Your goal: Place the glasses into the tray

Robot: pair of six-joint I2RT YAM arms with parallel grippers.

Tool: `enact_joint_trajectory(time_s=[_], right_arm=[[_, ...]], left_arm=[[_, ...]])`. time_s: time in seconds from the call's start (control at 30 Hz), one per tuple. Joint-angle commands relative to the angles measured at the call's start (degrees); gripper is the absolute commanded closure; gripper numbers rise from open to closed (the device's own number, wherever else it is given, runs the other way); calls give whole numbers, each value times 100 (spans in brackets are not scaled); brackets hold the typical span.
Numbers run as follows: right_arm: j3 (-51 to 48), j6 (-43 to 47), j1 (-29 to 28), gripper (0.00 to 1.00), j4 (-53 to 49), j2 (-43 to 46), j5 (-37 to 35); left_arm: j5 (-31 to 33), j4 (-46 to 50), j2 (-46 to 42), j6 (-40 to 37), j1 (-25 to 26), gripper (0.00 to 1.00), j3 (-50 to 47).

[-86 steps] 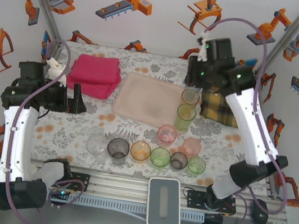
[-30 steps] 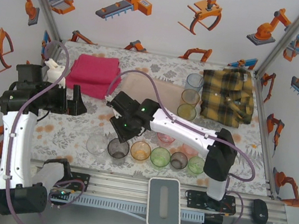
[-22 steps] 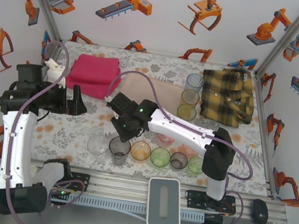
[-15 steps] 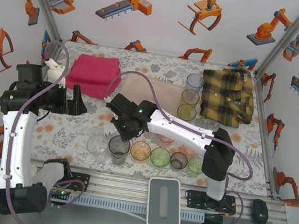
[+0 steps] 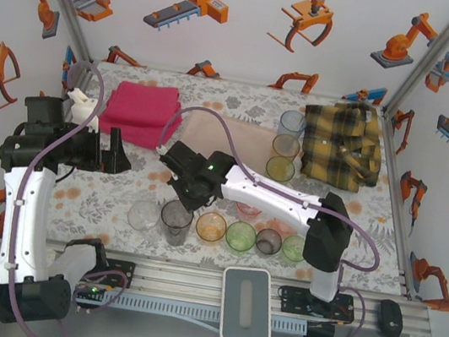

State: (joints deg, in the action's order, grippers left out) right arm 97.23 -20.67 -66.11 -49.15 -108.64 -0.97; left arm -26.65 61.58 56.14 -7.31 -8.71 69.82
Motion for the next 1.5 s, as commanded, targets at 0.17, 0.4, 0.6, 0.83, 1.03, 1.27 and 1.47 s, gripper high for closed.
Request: enact_joint_trajectory(time_s=[0.17, 0.4, 0.6, 0.83, 1.03, 1.27, 1.47], right_arm=[[390, 267, -19, 99, -315, -13, -306], [643, 330, 79, 100, -392, 27, -166], [818, 377, 301, 100, -470, 73, -134], [1246, 551, 712, 100, -654, 56, -130], [1901, 850, 1144, 100, -966, -112, -295], [2124, 1103, 1915, 100, -1026, -171, -365], [2009, 1270, 2526, 100, -1014, -71, -581]], left_arm=[[-164, 91, -26, 32, -70, 3, 45], [-195, 82, -28, 54, -87, 3, 79], [-243, 82, -35, 54, -112, 3, 84], [-333, 82, -12, 89, -174, 3, 106], [-354, 80, 20, 87, -210, 3, 137], [-340, 80, 41, 76, -225, 3, 154], [-324, 68, 38, 69, -229, 3, 125]])
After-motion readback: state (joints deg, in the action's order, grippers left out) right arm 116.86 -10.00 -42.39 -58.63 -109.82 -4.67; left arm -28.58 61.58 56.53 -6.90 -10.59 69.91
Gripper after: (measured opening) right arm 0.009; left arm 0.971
